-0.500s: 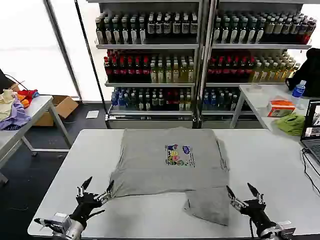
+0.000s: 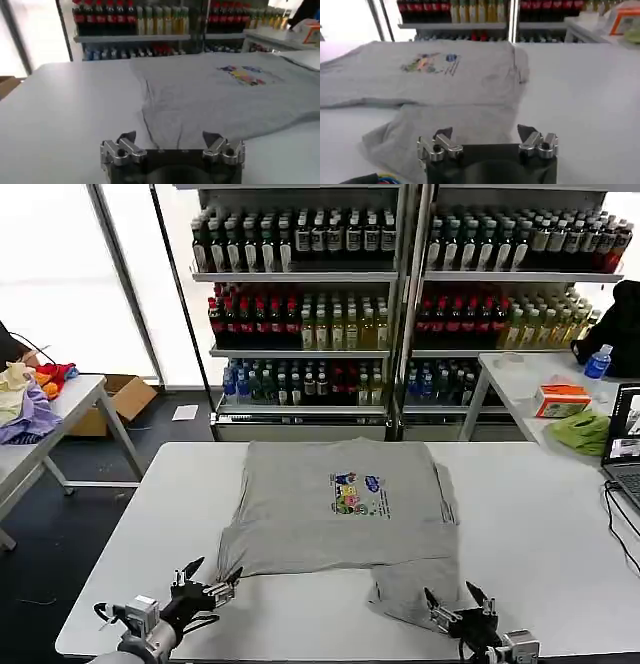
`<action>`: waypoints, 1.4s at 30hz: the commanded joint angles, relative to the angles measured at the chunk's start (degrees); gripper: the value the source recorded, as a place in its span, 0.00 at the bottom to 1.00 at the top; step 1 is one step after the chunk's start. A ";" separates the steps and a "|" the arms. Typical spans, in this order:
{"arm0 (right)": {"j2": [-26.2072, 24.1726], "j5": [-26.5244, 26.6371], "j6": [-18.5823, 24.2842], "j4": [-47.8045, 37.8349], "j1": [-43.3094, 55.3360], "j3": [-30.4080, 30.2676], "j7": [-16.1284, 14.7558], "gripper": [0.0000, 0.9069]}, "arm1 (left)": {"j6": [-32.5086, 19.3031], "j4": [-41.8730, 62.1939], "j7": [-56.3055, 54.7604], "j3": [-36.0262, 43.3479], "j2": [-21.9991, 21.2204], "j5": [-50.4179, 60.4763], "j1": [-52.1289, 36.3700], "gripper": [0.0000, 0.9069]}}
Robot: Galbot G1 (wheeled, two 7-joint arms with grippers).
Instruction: Fold and organize the clothes.
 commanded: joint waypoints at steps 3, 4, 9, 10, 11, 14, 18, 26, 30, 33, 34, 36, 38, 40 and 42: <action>0.57 0.59 -3.44 0.04 -0.43 -2.08 1.96 1.00 | 2.49 4.72 -1.21 1.78 1.78 -3.80 -5.68 1.00; 0.63 0.65 -3.37 -0.09 -0.39 -2.12 1.95 1.00 | 2.44 5.20 -1.31 1.96 1.63 -3.94 -6.03 1.00; 0.58 0.51 -3.51 -0.64 -0.48 -2.68 1.92 0.53 | 2.41 5.84 -1.53 3.02 0.82 -3.87 -6.11 0.47; 0.60 0.51 -3.47 -0.92 -0.51 -2.81 1.82 0.02 | 2.31 6.26 -1.51 3.46 0.49 -3.60 -6.08 0.32; 0.63 0.51 -3.41 -0.97 -0.50 -2.86 1.74 0.00 | 2.22 6.40 -1.45 3.55 0.28 -3.44 -6.05 0.26; 0.81 0.48 -2.93 -0.92 -0.66 -3.00 1.69 0.00 | 1.98 6.77 -1.45 3.86 -0.43 -3.42 -5.84 0.01; 0.70 0.63 -2.70 -0.71 -0.52 -2.94 1.27 0.00 | 1.67 7.01 -1.32 3.91 -0.95 -3.17 -5.59 0.01; 0.16 2.45 -0.64 -1.03 -0.59 -2.41 -0.24 0.00 | 0.83 4.68 -1.38 3.63 -1.88 -2.56 -2.67 0.01; -0.25 4.38 0.72 0.09 -2.01 -1.95 -1.31 0.00 | 0.28 2.87 -2.47 2.86 -2.84 -2.60 -1.11 0.01; -0.89 5.66 2.10 0.99 -3.81 -1.33 -2.57 0.00 | 0.26 1.07 -2.73 1.97 -3.23 -2.65 0.22 0.01; -1.24 6.80 2.80 1.63 -4.87 -0.88 -3.22 0.00 | 0.27 0.47 -2.81 1.69 -3.32 -2.66 0.77 0.01; -1.54 7.64 3.04 2.77 -6.45 -0.31 -3.47 0.00 | 0.36 -1.51 -3.12 1.03 -3.76 -2.69 2.00 0.01; -1.88 7.88 3.40 4.09 -8.35 0.31 -4.14 0.00 | 0.49 -3.93 -3.30 0.28 -4.19 -2.64 3.38 0.01; -2.15 7.99 3.80 5.51 -11.35 0.54 -4.19 0.00 | 0.90 -5.95 -3.41 -0.43 -4.52 -2.23 4.99 0.01; -2.40 7.80 4.27 7.36 -14.57 0.80 -4.53 0.00 | 1.44 -8.40 -3.36 -1.18 -4.71 -1.76 7.22 0.01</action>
